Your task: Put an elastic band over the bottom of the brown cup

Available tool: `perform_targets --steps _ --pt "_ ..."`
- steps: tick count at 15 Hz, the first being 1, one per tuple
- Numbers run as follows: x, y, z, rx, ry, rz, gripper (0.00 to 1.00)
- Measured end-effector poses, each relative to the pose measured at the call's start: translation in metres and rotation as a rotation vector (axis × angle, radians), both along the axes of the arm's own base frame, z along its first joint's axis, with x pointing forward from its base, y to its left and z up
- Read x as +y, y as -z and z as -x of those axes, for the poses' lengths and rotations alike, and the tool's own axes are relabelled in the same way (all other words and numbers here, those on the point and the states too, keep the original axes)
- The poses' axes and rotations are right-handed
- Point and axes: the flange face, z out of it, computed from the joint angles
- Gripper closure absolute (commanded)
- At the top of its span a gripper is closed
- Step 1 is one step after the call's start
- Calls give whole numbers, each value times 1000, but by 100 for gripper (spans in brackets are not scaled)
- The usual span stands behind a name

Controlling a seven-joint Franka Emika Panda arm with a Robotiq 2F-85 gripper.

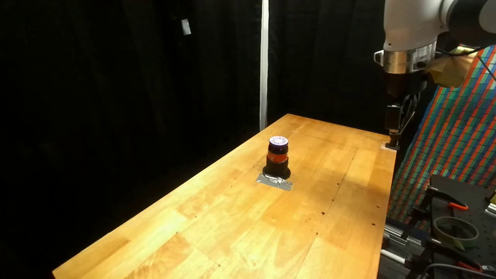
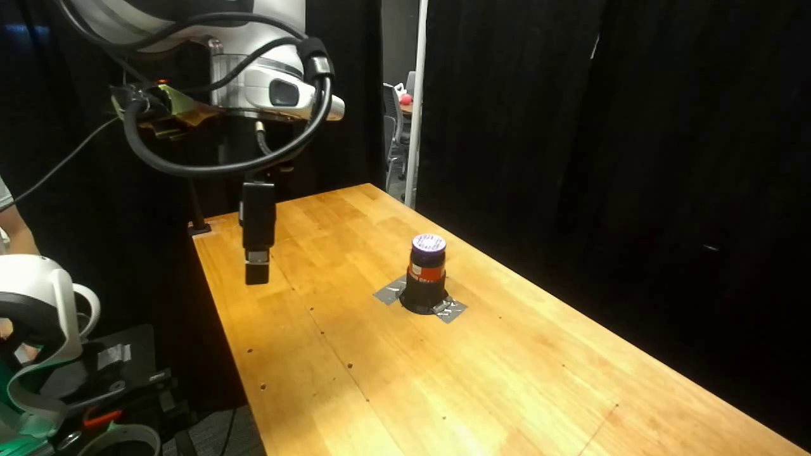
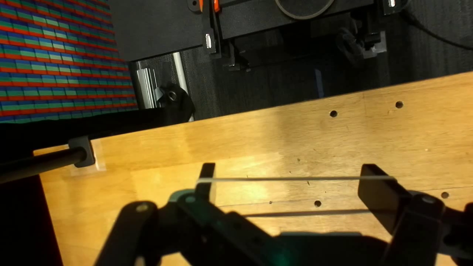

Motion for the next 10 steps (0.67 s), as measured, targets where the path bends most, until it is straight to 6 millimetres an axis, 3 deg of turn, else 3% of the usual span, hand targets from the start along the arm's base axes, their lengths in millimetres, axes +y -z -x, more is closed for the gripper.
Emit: perform_targets --steps 5,7,10 --pt "3 0 -3 1 -8 -4 0" --pt "15 -7 -17 -16 -28 -20 0" --pt "40 -20 -56 -71 -58 -74 0"
